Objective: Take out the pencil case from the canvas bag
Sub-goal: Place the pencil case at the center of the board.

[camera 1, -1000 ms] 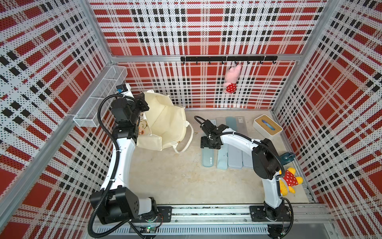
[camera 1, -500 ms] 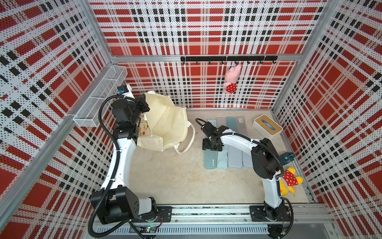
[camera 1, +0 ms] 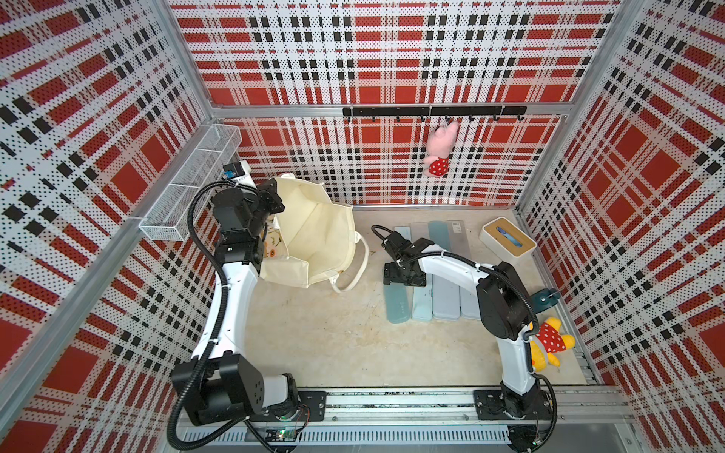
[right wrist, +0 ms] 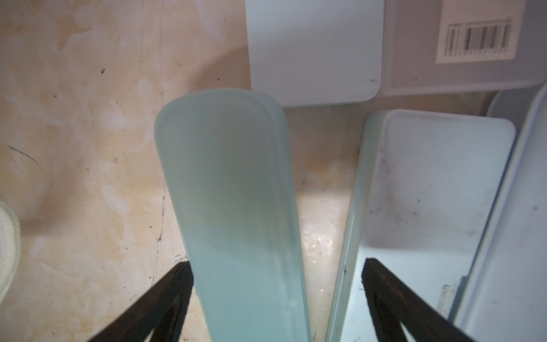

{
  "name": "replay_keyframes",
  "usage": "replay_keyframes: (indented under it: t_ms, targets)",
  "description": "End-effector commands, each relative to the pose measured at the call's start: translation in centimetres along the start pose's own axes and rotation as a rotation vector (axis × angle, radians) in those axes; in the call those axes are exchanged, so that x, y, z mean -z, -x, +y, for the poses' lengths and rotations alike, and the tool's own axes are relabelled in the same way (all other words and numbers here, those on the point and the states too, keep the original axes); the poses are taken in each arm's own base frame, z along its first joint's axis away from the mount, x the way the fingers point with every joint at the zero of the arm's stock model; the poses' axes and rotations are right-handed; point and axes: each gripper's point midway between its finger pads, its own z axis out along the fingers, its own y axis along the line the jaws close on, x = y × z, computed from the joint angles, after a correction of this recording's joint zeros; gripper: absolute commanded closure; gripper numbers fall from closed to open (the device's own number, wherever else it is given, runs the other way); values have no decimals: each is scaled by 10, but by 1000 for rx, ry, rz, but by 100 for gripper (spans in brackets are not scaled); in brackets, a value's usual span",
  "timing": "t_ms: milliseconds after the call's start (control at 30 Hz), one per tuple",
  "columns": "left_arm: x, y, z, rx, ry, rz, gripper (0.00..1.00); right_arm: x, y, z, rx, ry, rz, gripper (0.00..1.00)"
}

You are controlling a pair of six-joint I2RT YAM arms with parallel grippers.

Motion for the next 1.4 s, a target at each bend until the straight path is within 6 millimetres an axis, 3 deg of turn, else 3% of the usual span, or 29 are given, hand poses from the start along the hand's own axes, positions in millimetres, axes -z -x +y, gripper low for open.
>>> replay_keyframes:
  t_ms: [0,267,567,833,1000,1367]
  targets:
    - [16,42,-20,-30,-61,-132,100,6,8,-3,-10,-11,-27,12]
    - [17,44,-9,-14,-16,-146,100,23,24,33,111,68,-132,16]
    - [27,52,14,17,65,-171,100,5,41,66,251,83,-158,18]
    - [33,58,26,28,110,-186,100,-13,68,91,369,70,-201,30]
    - [35,57,27,26,108,-183,100,-27,74,96,393,63,-191,34]
    - [38,54,27,29,105,-179,100,-48,64,90,342,118,-87,35]
